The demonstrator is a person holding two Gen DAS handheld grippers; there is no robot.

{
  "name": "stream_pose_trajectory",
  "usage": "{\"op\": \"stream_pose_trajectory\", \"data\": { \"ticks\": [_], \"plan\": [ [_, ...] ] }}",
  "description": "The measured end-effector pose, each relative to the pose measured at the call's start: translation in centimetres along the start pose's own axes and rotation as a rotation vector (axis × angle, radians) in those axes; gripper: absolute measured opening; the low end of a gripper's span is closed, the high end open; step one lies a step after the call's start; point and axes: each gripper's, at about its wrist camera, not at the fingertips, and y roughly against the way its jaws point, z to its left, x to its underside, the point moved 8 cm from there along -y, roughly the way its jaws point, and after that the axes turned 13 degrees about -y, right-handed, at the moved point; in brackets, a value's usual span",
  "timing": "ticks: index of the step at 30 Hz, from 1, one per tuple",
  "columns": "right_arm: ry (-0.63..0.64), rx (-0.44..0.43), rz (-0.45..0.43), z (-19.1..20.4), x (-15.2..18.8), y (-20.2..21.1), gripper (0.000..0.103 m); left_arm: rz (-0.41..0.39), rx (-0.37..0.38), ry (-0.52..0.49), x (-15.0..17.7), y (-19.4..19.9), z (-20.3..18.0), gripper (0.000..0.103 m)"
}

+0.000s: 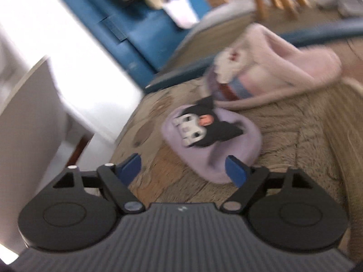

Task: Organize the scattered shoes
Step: 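Grasp the second lavender Kuromi slide by its strap with the right tool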

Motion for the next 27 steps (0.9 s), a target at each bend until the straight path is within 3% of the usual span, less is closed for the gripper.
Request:
{"op": "stream_pose_trajectory", "data": {
  "ticks": [6,7,9,14,22,27],
  "plan": [
    [-0.131,-0.084,-0.001,-0.3,-0.8,-2.0,0.07,0.007,0.022,-0.004,0.2,-0.3,-1.1,0.096],
    [-0.147,-0.086,-0.008,-0.5,-0.9,-2.5,0.065,0.007,0.025,-0.006,0.1,-0.4,-1.2,0.096],
    [-0.192,-0.078,-0.004,-1.5,-1.2,-3.5,0.04,0.007,0.029,-0.009,0.2,-0.4,-1.4,0.096],
    [-0.19,-0.112,0.005,-0.5,-1.4,-4.0,0.025,0.012,0.036,-0.004,0.3,-0.6,-1.5,0.096],
    [-0.07,-0.24,0.062,3.6,2.5,-1.4,0.023,0.007,0.028,0.006,0.3,-0.3,-1.1,0.096],
    [-0.031,-0.3,0.217,6.6,9.9,0.8,0.023,0.018,0.009,0.017,0.9,0.3,-0.3,0.096]
  ]
}}
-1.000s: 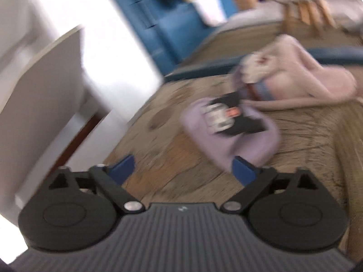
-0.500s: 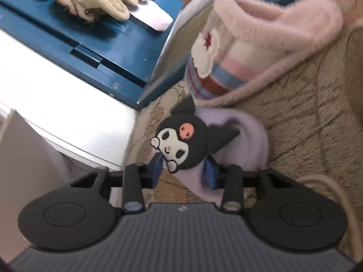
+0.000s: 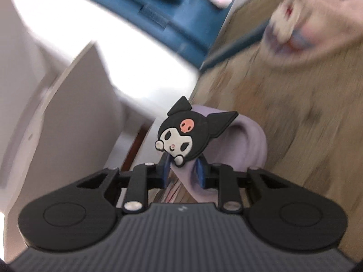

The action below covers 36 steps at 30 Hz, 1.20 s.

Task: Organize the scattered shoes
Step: 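Grasp the second lavender Kuromi slide by its strap with the right tool, then carry the second lavender slide beside the first and open the right tool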

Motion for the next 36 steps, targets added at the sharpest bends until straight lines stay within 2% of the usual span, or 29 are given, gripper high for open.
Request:
{"op": "stream_pose_trajectory", "data": {
  "ticks": [6,9,13,18,20,22,30,33,36],
  "plan": [
    [0.125,-0.005,0.242,2.5,10.0,-2.5,0.023,0.016,-0.024,0.01,0.9,0.7,1.2,0.096],
    [0.146,0.003,0.301,3.0,13.1,-3.2,0.024,0.021,-0.032,0.027,1.3,0.8,1.8,0.096],
    [0.16,0.009,0.335,3.4,14.9,-3.8,0.024,0.017,-0.032,0.029,1.3,0.8,2.1,0.096],
    [0.145,0.029,0.419,2.4,17.8,-3.5,0.028,0.017,-0.034,0.027,1.3,0.6,2.3,0.096],
    [0.154,0.015,0.436,2.6,17.7,-3.7,0.039,0.02,-0.035,0.032,1.4,0.5,2.4,0.096],
    [0.173,0.006,0.451,3.0,17.6,-3.9,0.044,0.021,-0.037,0.031,1.4,0.6,2.5,0.096],
    [0.174,-0.013,0.492,3.4,17.2,-4.2,0.053,0.019,-0.041,0.033,1.6,0.7,2.5,0.096],
    [0.192,-0.03,0.519,3.8,18.0,-4.4,0.06,0.018,-0.04,0.028,1.5,0.7,2.3,0.096],
    [0.199,-0.042,0.531,4.1,18.3,-4.5,0.061,0.017,-0.043,0.028,1.5,0.8,2.3,0.096]
  ]
}}
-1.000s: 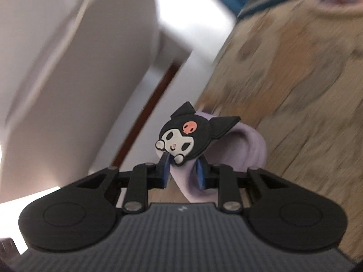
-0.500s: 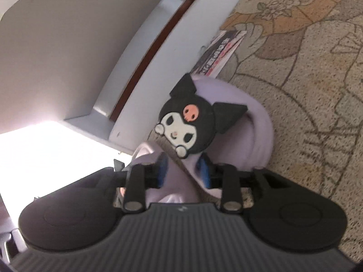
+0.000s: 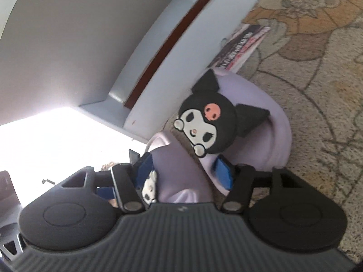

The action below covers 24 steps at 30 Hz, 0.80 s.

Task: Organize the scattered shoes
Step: 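Carry the second lavender slide beside the first and open the right tool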

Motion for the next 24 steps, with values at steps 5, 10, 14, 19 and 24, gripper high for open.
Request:
{"op": "stream_pose_trajectory", "data": {
  "ticks": [5,10,14,19,24],
  "plan": [
    [0.02,-0.027,0.028,0.5,0.6,0.0,0.064,0.004,0.0,0.009,0.0,-0.2,0.0,0.096],
    [0.094,-0.028,0.042,1.1,1.0,-0.5,0.072,0.004,-0.008,0.002,0.0,-0.1,0.1,0.096],
    [0.142,-0.025,0.075,1.4,0.8,-0.4,0.072,0.008,-0.027,0.008,0.2,0.2,0.9,0.096],
    [0.104,-0.046,0.065,1.6,0.0,1.7,0.091,0.005,-0.03,0.015,0.3,0.1,1.2,0.096],
    [0.164,-0.012,-0.034,2.4,-1.9,4.7,0.1,-0.002,-0.032,-0.01,-0.2,-0.3,0.7,0.096]
  ]
}}
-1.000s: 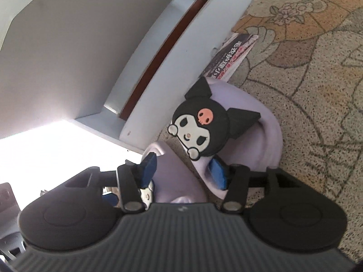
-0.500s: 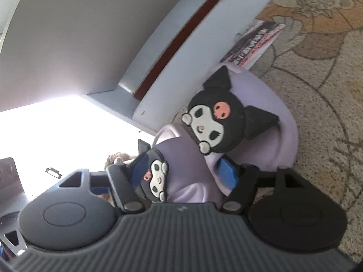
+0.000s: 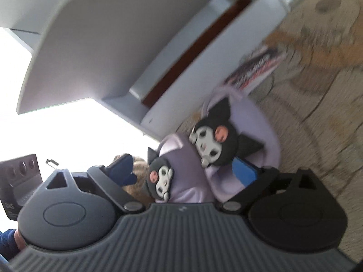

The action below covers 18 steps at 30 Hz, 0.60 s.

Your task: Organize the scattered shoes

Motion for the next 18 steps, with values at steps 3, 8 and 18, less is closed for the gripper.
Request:
{"op": "stream_pose_trajectory", "data": {
  "ticks": [3,8,18],
  "plan": [
    [0.107,0.092,-0.026,0.0,-1.6,-0.3,0.101,0.003,0.0,-0.003,0.0,-0.3,0.0,0.096],
    [0.387,0.164,0.057,3.5,-2.3,-4.7,0.076,0.024,0.006,0.009,1.0,0.3,0.3,0.096],
    [0.775,0.384,0.329,6.5,0.8,-12.4,0.028,0.027,-0.001,0.022,1.8,1.1,0.9,0.096]
  ]
}}
